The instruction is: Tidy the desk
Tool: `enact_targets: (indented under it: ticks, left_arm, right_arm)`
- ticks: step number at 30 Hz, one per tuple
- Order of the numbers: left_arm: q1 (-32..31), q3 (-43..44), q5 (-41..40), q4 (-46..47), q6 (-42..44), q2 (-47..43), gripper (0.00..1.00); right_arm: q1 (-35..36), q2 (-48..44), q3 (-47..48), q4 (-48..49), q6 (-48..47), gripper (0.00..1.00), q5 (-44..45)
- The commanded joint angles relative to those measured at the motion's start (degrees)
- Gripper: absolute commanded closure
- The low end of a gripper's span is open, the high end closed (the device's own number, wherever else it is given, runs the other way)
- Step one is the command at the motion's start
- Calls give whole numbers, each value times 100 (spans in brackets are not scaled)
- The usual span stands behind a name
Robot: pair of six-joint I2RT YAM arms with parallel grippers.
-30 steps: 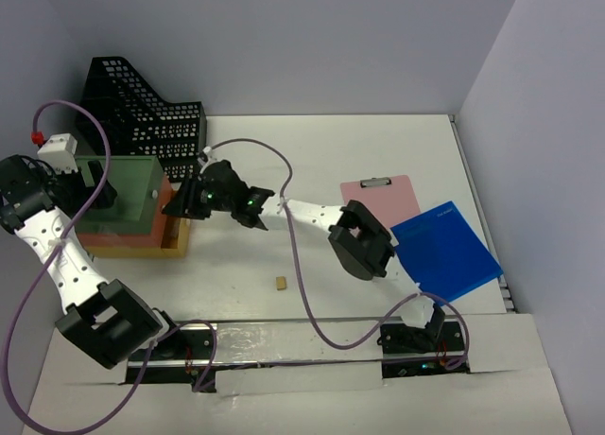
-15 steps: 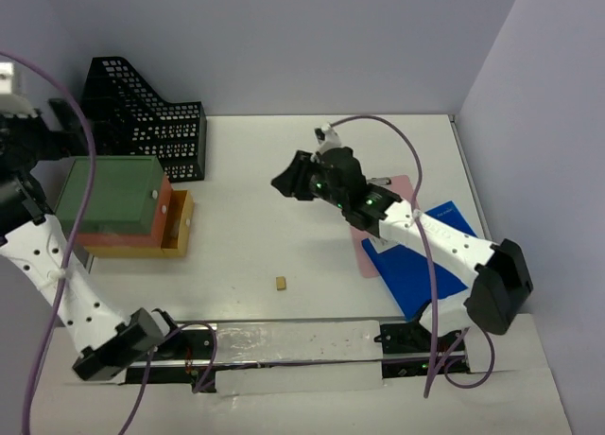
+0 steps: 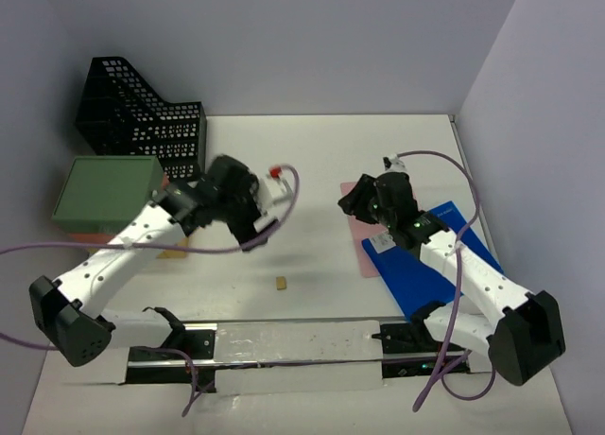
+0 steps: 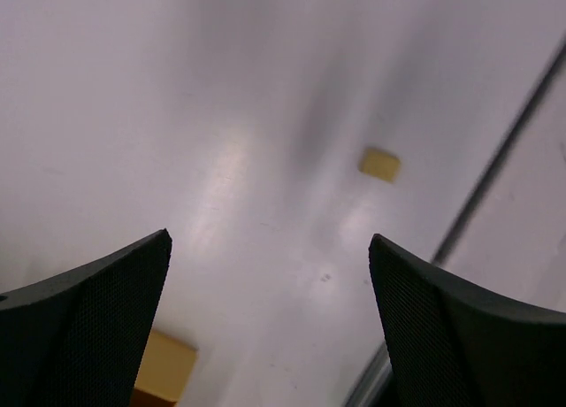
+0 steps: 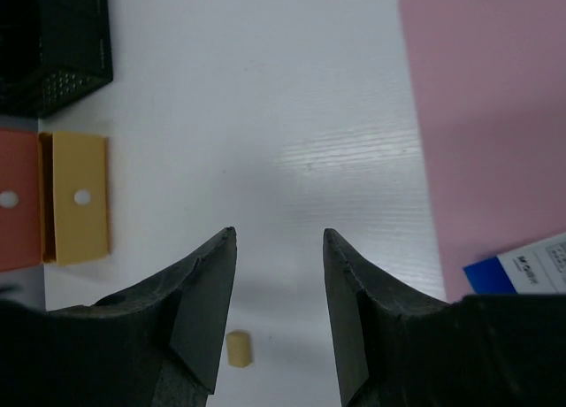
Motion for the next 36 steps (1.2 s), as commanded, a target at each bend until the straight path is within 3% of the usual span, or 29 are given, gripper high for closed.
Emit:
enact_targets:
  ticks: [1, 7, 12, 18, 30, 33, 36]
  left_arm:
    - [-1397, -1099, -177, 648, 545, -91, 1]
    - [-2084, -1698, -104, 1548, 156, 655, 1]
    - [-2121, -1871, -443, 2102, -58, 1113, 1]
    - [-2178, -2320, -954, 2669, 347, 1331, 1]
    - [-2270, -2567, -1258, 3004, 468, 1540, 1]
    - [-2270, -2539, -1455, 3078, 496, 1691, 5]
    - [-2270, -2593, -1381, 3075, 491, 1728, 19]
  right_arm:
    - [-345, -461, -433, -45, 142, 48, -35]
    - [-411, -541, -529, -138, 56, 49, -2]
    - [-419, -487, -511, -99, 10, 49, -43]
    - [-414, -496, -533, -107, -43, 49, -39]
    - [-428, -391, -684, 57, -14, 49, -73]
    - [-428, -337, -678, 104, 1, 49, -202]
    - [-420, -382, -714, 95, -25, 49, -139]
